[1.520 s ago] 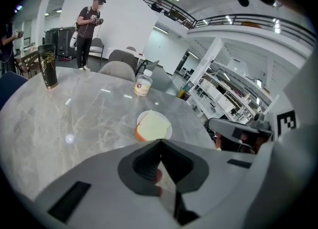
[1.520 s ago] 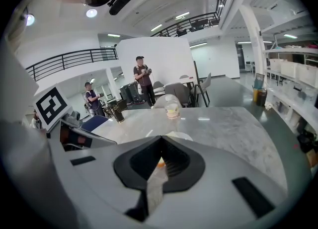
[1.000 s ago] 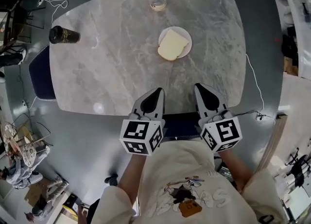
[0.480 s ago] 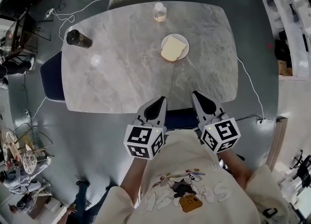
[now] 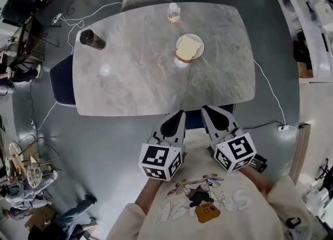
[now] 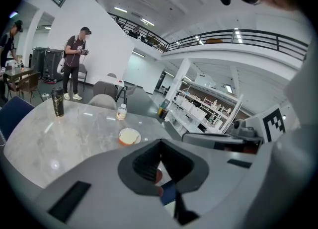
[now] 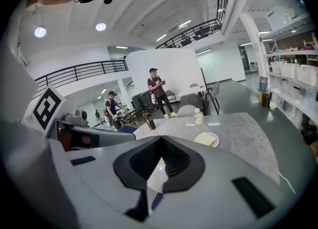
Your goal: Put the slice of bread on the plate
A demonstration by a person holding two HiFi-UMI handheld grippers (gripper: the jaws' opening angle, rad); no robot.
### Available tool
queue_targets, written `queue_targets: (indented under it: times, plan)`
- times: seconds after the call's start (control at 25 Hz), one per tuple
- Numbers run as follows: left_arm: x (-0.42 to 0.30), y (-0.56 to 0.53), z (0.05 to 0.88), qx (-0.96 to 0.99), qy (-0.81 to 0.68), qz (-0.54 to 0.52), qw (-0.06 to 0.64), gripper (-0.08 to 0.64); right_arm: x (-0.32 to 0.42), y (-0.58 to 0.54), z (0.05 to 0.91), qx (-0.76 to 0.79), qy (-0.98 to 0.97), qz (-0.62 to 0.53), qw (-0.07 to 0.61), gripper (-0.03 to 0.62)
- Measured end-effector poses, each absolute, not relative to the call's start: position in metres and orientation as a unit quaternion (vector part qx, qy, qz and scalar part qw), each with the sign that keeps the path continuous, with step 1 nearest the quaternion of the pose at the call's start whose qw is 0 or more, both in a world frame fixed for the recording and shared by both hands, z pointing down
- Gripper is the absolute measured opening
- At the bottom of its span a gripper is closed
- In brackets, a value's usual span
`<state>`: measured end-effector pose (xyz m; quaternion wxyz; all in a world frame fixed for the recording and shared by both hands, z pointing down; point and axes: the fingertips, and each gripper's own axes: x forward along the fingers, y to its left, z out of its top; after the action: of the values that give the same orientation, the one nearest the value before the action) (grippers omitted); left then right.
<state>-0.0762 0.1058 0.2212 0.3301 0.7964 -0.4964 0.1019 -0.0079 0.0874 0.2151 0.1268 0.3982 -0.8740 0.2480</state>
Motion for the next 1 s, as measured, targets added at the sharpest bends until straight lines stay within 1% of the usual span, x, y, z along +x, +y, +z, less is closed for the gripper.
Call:
queue_targets:
  times: [0.52, 1.0]
  plan:
    - [-0.070, 0.143, 0.217, 0.806, -0.489, 0.102, 0.316, 0.009, -0.008, 0.120, 0.196, 0.417, -0.877, 0.216, 0.102, 0.005]
    - [-0.067, 0.138, 0.219, 0.813, -0.476, 0.094, 0.323, 0.009, -0.039, 0.135, 0.198, 0.365, -0.901, 0.187, 0.139, 0.005]
